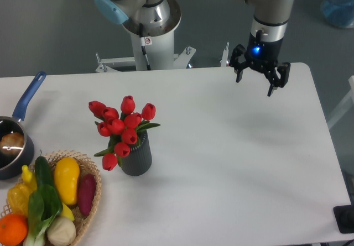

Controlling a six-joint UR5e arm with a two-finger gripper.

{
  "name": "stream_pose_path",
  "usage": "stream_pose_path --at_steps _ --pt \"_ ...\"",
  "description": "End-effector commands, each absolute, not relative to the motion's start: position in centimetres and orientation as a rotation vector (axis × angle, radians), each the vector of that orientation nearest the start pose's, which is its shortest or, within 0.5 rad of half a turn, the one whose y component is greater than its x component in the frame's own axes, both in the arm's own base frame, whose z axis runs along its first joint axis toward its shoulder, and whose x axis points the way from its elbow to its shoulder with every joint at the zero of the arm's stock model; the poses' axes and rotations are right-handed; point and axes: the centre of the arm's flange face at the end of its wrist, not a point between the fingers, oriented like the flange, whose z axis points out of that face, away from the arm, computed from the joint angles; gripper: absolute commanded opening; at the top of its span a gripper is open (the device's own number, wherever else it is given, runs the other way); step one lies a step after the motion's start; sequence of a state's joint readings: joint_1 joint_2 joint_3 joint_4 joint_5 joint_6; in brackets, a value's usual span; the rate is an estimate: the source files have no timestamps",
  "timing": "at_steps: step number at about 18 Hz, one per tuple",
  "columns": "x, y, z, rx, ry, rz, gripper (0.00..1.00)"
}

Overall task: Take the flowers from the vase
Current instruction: 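Move the open gripper toward the red tulip stems above the vase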

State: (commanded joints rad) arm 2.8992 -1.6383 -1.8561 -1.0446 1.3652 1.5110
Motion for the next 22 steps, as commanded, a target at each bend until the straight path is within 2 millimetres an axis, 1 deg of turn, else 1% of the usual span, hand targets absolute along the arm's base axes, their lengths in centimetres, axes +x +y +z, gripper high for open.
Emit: stream_pose_path --at_steps 3,5,6,11,12,13,15,17,19,20,22 --pt "-45.8 27.5 37.0 -2.887 0.306 0.199 1.0" --pt "-45.2 28.4 36.8 -2.885 0.334 0.192 1.0" --pt "-44.6 29.0 36.4 -2.89 0.351 0.182 1.0" --pt "-42.5 29.0 33.8 -2.887 0.36 0.102 1.0" --pt "-41.9 29.4 33.4 -2.868 0.362 0.08 1.0" --pt "-41.3 30.5 33.3 -2.827 0.38 0.056 1.0" --pt "-40.5 31.4 32.4 -2.744 0.393 -0.001 1.0" --pt "-40.0 32.4 32.5 -2.65 0.39 -0.037 1.0" --pt "-38.7 34.1 32.3 -2.537 0.399 -0.098 1.0" --pt "-38.3 34.9 31.7 -2.494 0.4 -0.136 1.0" --pt "-37.9 36.1 31.1 -2.417 0.392 -0.185 1.0"
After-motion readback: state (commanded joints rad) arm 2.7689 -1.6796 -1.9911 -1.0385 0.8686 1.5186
